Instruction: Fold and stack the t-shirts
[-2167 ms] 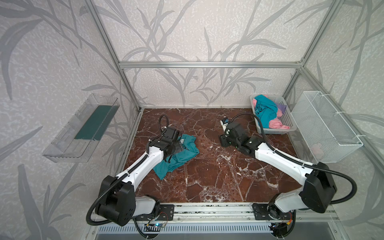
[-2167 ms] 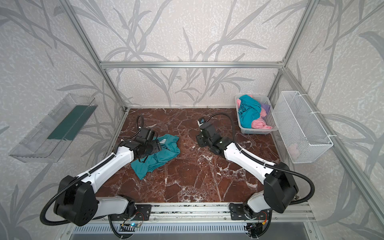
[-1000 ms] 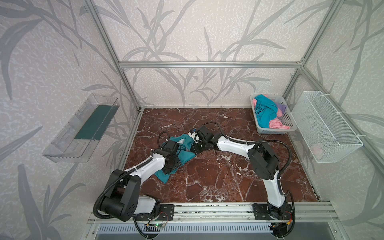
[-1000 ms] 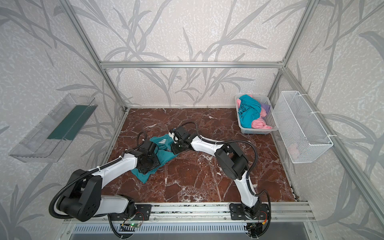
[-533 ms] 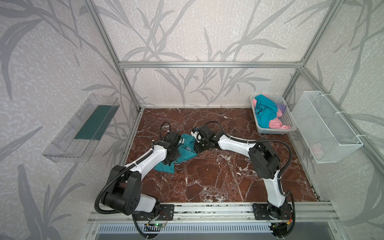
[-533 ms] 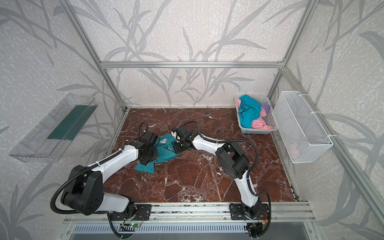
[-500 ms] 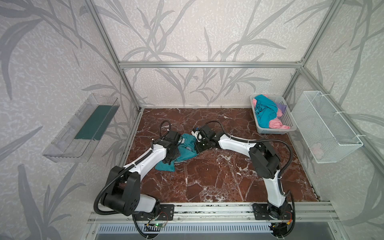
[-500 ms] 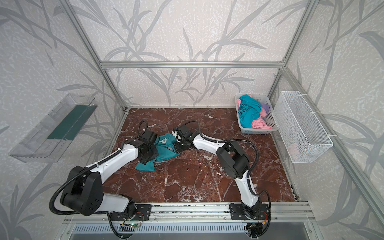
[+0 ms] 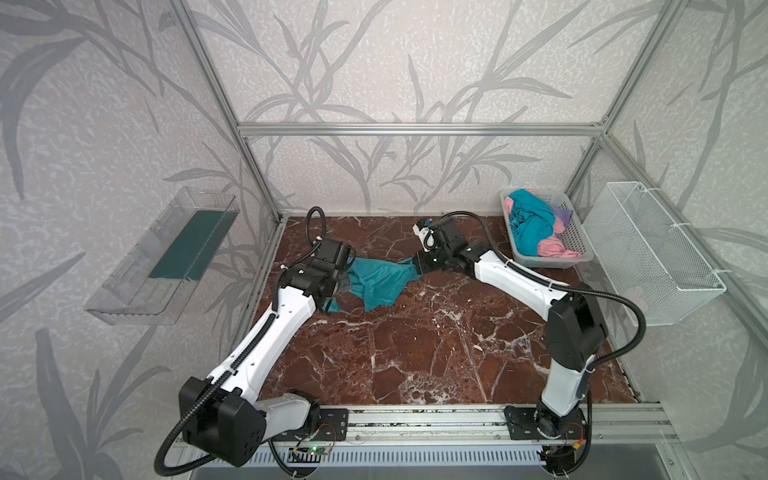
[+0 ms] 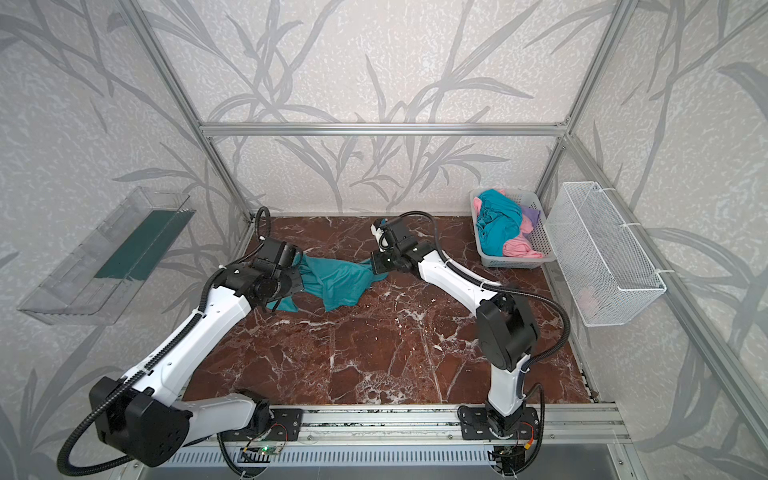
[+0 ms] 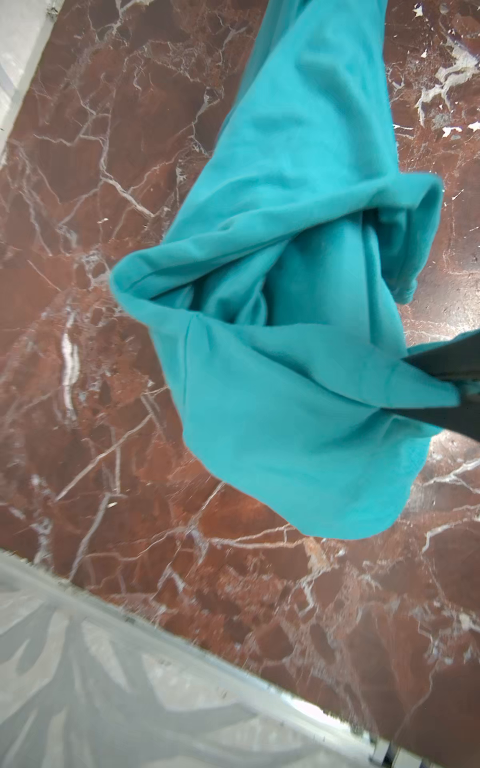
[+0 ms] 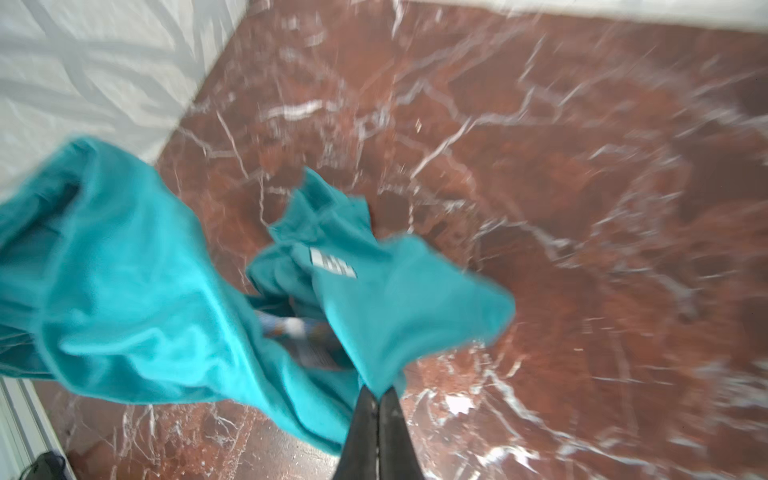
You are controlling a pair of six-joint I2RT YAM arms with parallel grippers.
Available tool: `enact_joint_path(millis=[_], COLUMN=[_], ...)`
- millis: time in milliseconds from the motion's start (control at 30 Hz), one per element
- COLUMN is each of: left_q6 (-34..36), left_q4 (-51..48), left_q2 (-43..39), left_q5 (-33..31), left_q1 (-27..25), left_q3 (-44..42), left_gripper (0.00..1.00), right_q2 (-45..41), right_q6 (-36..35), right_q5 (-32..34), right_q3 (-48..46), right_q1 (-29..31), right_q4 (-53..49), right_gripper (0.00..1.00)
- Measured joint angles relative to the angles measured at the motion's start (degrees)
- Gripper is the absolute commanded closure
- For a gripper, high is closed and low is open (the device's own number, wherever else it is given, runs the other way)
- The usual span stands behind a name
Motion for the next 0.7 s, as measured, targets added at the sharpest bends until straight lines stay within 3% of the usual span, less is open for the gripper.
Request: enact_joint_path(millis=[100,233,433,467,600,667,700], left_q6=[1.0,1.7,1.7,1.8,1.6,1.4,1.4], left_q4=[-0.6,1.8,9.6,10.5,12.2,12.3,12.3], left_q2=[-0.1,-1.2,5.7,7.5,15.8,18.2,19.2], left_q5=[-0.5,2.4,9.0,9.7,10.3,9.5,9.2], left_q1=[0.0,0.0,0.0,0.0,0.0,0.3,0.5], left_q3=[3.0,3.9,1.9,1.5,-0.7,-1.6,-2.1], left_gripper=[1.00,1.00,1.00,0.97,0.96,0.96,0.96], right_q2=[-5.0,-8.3,0.2,1.9,4.7,3.8,3.1], right_q6=[0.1,-0.3,-1.6,-1.7,-1.5,-1.5,-1.7], right_q5=[2.1,5.4,7.2,7.3,7.3,7.3,7.3], right_q3=[0.7,3.9,11.1,11.1,5.2,1.0,-1.1], right_q1=[-3.5,-6.2,-5.6,-5.6,-5.4,-4.9,-4.2], right_q4=[-2.0,-4.0,-7.3,-8.1,-10.5,-10.5,-10.2], right_gripper=[0.99,0.88,0.50,0.48,0.47,0.57,0.68])
